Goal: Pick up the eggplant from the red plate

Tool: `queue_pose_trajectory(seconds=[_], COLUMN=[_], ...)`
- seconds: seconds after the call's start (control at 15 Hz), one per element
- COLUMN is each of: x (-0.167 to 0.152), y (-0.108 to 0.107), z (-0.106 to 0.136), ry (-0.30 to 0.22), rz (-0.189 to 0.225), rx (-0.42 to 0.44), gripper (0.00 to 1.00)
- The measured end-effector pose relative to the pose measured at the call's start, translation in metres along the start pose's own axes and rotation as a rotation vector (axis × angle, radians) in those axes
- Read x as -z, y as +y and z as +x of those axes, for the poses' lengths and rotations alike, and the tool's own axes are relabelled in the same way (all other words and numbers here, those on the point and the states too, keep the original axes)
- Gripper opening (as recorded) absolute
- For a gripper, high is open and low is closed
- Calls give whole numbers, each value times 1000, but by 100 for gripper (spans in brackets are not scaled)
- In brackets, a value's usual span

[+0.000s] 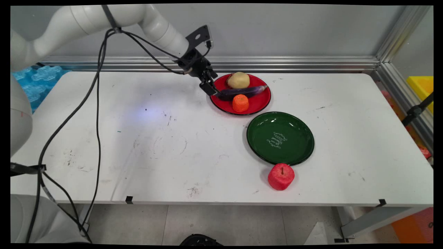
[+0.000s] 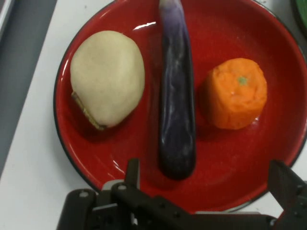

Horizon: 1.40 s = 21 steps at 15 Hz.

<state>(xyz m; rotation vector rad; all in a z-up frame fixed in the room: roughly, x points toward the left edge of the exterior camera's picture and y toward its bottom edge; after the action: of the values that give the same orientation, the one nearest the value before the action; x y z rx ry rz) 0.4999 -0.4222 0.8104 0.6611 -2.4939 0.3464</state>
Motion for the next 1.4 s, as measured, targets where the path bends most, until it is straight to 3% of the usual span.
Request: queue_pose_trajectory(seconds=[1.4], x=[-68], y=[-17], z=[-5], ry=[61], rz=[-6], rx=[-45], gripper=[100])
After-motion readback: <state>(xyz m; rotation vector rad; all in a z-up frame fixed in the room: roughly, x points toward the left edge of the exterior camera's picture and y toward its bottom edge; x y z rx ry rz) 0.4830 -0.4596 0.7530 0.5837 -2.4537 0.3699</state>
